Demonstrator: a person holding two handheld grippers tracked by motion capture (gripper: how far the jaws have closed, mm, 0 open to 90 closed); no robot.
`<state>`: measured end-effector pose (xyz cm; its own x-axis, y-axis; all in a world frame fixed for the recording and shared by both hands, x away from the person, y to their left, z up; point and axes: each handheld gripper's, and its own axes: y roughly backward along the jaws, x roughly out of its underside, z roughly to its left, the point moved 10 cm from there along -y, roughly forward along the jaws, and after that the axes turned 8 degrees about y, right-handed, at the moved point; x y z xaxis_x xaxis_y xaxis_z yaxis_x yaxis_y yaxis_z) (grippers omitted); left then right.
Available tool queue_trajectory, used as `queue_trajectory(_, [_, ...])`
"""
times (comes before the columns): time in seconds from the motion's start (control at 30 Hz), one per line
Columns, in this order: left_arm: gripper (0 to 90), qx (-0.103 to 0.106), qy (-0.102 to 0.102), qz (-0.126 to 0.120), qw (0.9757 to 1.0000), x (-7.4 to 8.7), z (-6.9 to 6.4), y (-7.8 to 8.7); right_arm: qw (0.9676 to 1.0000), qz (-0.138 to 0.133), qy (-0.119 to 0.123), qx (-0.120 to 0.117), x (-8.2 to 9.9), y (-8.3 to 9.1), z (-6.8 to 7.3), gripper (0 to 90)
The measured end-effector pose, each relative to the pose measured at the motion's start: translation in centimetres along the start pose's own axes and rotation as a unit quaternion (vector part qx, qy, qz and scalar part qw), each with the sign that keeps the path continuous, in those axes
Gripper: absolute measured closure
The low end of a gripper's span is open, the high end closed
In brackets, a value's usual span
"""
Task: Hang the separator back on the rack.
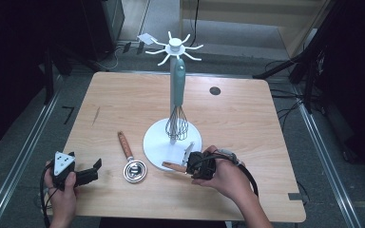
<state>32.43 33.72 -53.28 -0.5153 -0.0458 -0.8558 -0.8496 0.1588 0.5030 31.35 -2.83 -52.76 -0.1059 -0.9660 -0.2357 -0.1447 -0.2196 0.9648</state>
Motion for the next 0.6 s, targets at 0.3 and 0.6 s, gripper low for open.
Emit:
queue_trajectory(0.3, [0.0, 0.000, 0.001, -0.001, 1.0000, 0.0, 0.0, 0.0, 0.9991, 0.004, -0.039, 0.013, 1.6, 0.3, -1.3, 71.4])
queue_trajectory(0.6, [0.0, 0.000, 0.002, -0.001, 1.0000, 0.0, 0.0, 0.0, 0.9965, 0.002, -0.077, 0.033, 3.1, 0.8, -2.7, 71.4])
